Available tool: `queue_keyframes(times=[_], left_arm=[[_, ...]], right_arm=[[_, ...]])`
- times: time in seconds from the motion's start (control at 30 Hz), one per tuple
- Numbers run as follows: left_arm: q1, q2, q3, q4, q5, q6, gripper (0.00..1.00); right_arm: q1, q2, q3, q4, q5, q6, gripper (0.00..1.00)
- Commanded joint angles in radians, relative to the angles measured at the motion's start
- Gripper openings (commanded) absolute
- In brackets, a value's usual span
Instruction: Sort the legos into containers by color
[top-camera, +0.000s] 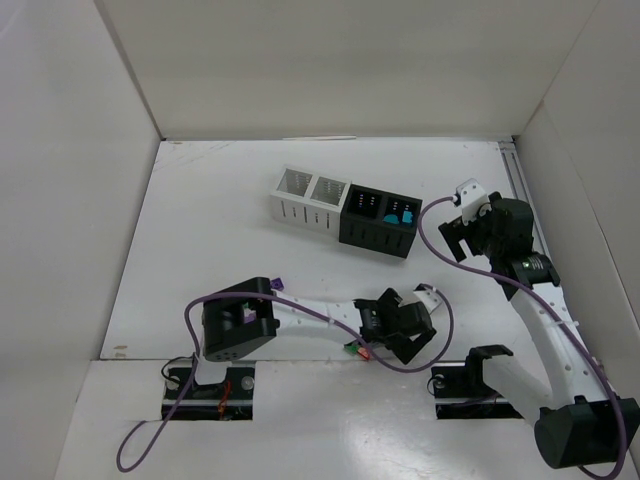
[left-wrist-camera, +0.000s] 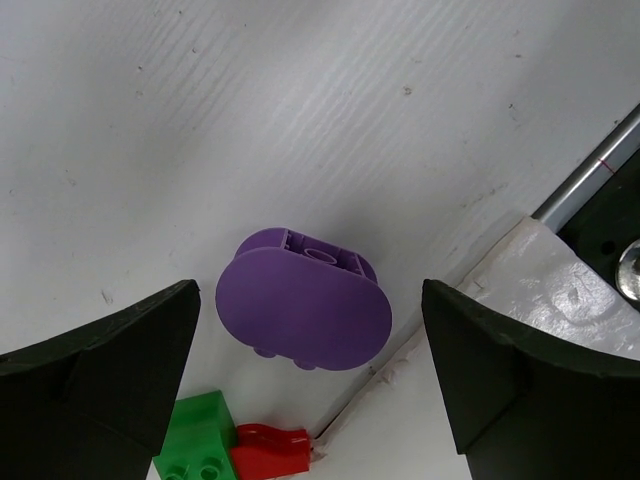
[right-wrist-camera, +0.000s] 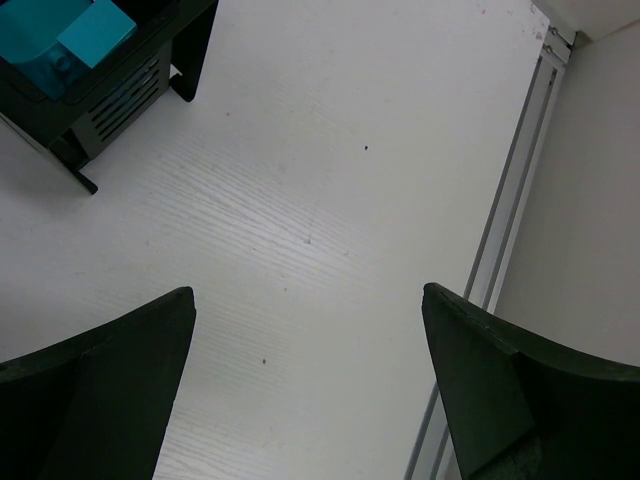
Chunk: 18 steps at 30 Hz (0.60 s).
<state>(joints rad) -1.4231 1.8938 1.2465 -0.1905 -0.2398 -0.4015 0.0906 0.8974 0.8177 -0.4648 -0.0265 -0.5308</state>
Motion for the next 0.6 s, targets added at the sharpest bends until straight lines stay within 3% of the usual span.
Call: queue_keyframes(times=[0.0, 0.1, 0.2, 0.4, 0.57], left_arm=[[0.0, 0.011, 0.019, -0.006, -0.01, 0.016, 0.88], [0.0, 0.011, 0.008, 0.005, 0.0, 0.016, 0.79], [0.0, 0.011, -0.001, 0.005, 0.0, 0.016, 0.62], [0.0, -0.007, -0.001, 0.016, -0.032, 0.026, 0.39], [0.045, -0.056, 0.024, -0.039, -0.116, 0.026, 0.34]], right_arm=[[-0.006, -0.015, 0.005, 0.018, -0.013, -0.006, 0.99], [-0.006, -0.015, 0.005, 0.018, -0.013, -0.006, 0.99], [-0.006, -0.015, 0.005, 0.018, -0.013, -0.006, 0.99], [-0.006, -0.015, 0.005, 0.028, -0.013, -0.006, 0.99], [-0.006, -0.015, 0.005, 0.028, 0.006, -0.006, 0.99]])
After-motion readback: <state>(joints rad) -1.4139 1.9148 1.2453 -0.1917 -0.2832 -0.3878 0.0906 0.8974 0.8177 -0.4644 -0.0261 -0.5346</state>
